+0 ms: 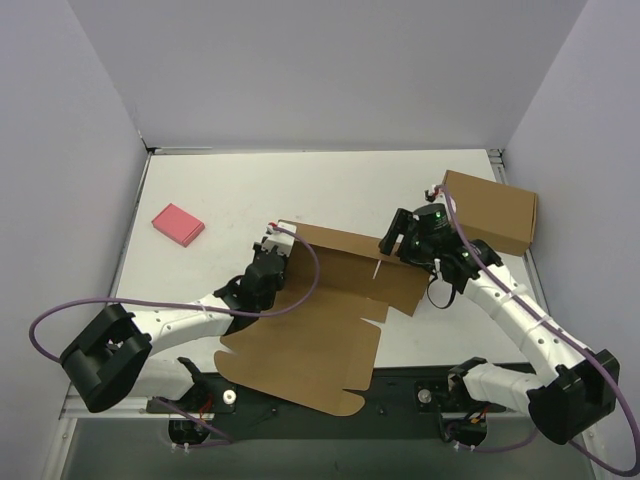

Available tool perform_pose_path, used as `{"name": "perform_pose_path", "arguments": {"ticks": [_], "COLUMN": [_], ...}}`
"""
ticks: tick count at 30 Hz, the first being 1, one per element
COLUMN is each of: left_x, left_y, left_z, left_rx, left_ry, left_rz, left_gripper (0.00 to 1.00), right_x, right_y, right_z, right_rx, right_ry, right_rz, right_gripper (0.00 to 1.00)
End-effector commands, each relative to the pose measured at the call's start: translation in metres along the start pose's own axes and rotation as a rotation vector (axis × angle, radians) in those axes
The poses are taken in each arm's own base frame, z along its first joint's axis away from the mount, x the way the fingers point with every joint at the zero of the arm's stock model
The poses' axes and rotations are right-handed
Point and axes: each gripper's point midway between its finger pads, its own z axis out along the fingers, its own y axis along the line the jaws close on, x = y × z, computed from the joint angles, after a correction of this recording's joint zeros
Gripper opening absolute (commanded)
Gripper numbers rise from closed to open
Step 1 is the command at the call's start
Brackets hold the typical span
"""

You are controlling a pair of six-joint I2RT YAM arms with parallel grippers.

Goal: Fold the paper box

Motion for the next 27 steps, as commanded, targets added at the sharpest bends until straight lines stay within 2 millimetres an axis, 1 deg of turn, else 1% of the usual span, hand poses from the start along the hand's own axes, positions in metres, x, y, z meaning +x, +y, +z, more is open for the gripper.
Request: {"name": "perform_pose_path", "arguments": {"ticks": [1,5,7,8,9,14,17,19,27], "left_x": [-0.007,-0.008,-0.007,-0.007,-0.007,-0.005,-0.005,-0.005,-0.007], "left_y": [0.010,0.008,0.008,0.009,0.009,0.011,0.010,0.011,0.013], "left_z": [-0.004,-0.005,-0.005,-0.004,-0.005,-0.004,-0.005,-0.005,-0.007], "left_rx": [-0.042,-0.037,-0.037,-0.040,-0.040,-0.055,-0.049,-0.051,-0.055], "left_ry": [-0.030,-0.035,-0.032,-0.029,-0.030,-0.030,-0.035,-0.036,-0.044], "left_rz": [0.026,0.021,0.026,0.028,0.030,0.028,0.025,0.025,0.023], "left_gripper": [0.01,0.01,0.01,0.01,0.01,0.01,0.01,0.01,0.01], "right_x": [0.020,0.025,0.025,0.023,0.017,-0.001,0.000,0.002,-0.009], "right_y": [-0.009,0.005,0.003,0.001,-0.005,-0.014,-0.013,-0.012,-0.014], "right_z": [0.005,0.013,0.014,0.011,0.010,-0.009,-0.012,-0.010,-0.013], "right_rx": [0.052,-0.006,0.010,0.013,0.048,0.099,0.108,0.124,0.163], "right_ry": [0.082,0.108,0.106,0.098,0.065,0.002,-0.004,0.000,-0.033], "right_rz": [-0.006,0.046,0.036,0.021,0.008,-0.048,-0.070,-0.086,-0.120], "right_gripper": [0.70,0.71,0.71,0.71,0.71,0.71,0.71,0.70,0.70]}}
